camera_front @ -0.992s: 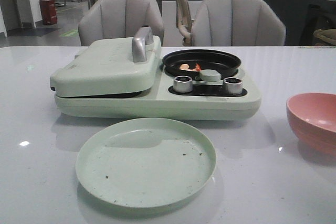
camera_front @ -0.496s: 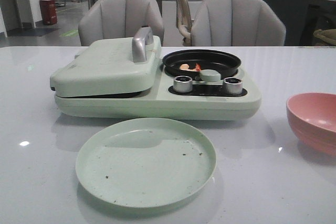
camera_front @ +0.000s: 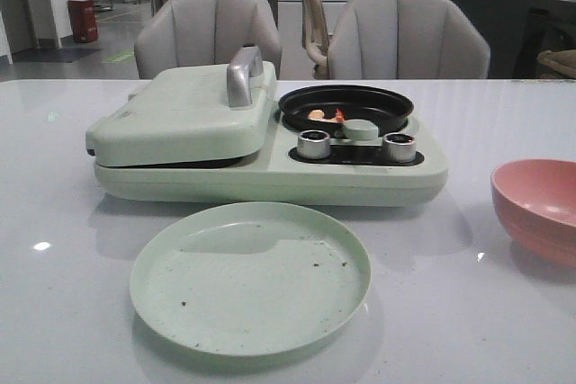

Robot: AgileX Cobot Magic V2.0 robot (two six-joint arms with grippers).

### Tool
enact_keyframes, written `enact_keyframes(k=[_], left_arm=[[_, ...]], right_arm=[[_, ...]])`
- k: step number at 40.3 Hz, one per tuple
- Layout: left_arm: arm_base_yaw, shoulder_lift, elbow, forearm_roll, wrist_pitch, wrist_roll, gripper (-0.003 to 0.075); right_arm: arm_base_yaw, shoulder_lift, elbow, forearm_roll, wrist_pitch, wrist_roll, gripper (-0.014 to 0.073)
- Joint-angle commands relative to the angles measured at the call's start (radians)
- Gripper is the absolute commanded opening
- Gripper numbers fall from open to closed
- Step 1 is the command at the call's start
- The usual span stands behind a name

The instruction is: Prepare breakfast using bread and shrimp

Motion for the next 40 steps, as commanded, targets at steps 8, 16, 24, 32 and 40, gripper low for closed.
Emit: enact_keyframes(k=[8, 16, 24, 32, 40], left_arm=[[-0.001, -0.022, 0.006, -0.008, -0.089, -0.009, 0.0101], [-0.001, -0.022, 0.006, -0.008, -0.089, -0.009, 0.0101], [-0.001, -0.022, 0.006, -0.008, -0.089, -0.009, 0.0101], [-0.001, -0.022, 0.006, -0.008, -0.089, -0.009, 0.0101], [-0.001, -0.022, 0.006, -0.008, -0.089, -0.009, 0.0101]], right_arm=[[-0.014, -0.023, -0.018, 0.005, -0.132, 0.070, 0.0035], [-0.025, -0.023, -0.018, -0.025, -0.173, 0.127, 0.0035], [-0.027, -0.023, -0.018, -0.050, -0.172, 0.127, 0.0035], [-0.028, -0.023, -0.018, -0.050, -0.171, 0.127, 0.0035], [-0.028, -0.023, -0.018, -0.050, -0.171, 0.127, 0.0035]])
